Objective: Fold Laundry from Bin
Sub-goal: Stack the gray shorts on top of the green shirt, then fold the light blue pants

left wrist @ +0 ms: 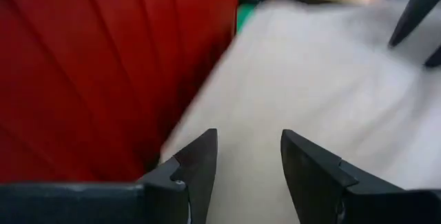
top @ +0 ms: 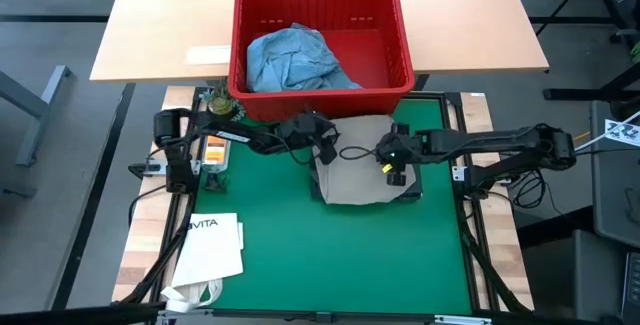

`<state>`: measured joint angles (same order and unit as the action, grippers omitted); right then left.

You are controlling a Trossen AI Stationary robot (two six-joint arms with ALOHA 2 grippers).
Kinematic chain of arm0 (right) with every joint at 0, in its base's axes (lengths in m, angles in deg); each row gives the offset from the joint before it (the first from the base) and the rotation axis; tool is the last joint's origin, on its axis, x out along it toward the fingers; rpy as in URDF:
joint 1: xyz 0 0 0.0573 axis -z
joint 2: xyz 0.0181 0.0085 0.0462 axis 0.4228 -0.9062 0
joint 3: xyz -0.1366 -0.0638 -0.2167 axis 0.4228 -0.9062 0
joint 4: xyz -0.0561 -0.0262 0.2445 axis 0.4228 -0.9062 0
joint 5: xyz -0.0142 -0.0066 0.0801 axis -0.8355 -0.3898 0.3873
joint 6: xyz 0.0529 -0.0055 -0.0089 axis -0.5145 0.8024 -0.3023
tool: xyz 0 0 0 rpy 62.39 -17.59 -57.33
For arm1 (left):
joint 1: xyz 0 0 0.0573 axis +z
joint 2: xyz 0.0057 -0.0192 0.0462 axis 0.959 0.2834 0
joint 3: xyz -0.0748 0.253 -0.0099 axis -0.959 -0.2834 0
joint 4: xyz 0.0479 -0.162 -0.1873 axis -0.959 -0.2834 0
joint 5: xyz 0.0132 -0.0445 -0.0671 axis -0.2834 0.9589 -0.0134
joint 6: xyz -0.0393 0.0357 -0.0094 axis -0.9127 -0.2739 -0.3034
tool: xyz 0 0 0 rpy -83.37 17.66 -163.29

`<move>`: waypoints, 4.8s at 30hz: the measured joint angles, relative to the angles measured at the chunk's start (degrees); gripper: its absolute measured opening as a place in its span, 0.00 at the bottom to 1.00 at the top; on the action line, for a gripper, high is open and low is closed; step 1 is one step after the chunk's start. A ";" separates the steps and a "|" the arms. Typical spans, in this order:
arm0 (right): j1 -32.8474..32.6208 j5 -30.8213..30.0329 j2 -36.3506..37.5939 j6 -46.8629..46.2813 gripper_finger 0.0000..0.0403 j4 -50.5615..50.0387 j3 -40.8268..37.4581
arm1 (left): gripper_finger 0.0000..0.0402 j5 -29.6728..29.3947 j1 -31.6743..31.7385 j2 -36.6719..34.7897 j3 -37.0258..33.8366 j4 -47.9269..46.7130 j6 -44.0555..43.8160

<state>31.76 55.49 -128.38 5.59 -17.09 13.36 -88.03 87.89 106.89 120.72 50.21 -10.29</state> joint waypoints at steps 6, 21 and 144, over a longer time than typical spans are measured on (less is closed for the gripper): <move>-0.04 0.00 2.73 0.01 0.35 -5.22 4.54 | 0.39 0.20 -2.70 -6.03 0.02 0.62 0.10; -12.65 -1.85 3.38 -6.04 0.35 -2.98 3.66 | 0.39 5.80 -15.55 -5.89 0.04 -2.35 0.10; -17.22 -5.84 3.04 -7.43 0.35 4.34 0.28 | 0.39 7.24 22.00 -21.99 6.97 -5.53 0.13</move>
<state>14.53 49.65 -125.34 -1.84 -12.75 13.65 -80.79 109.90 84.90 127.69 44.68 -10.16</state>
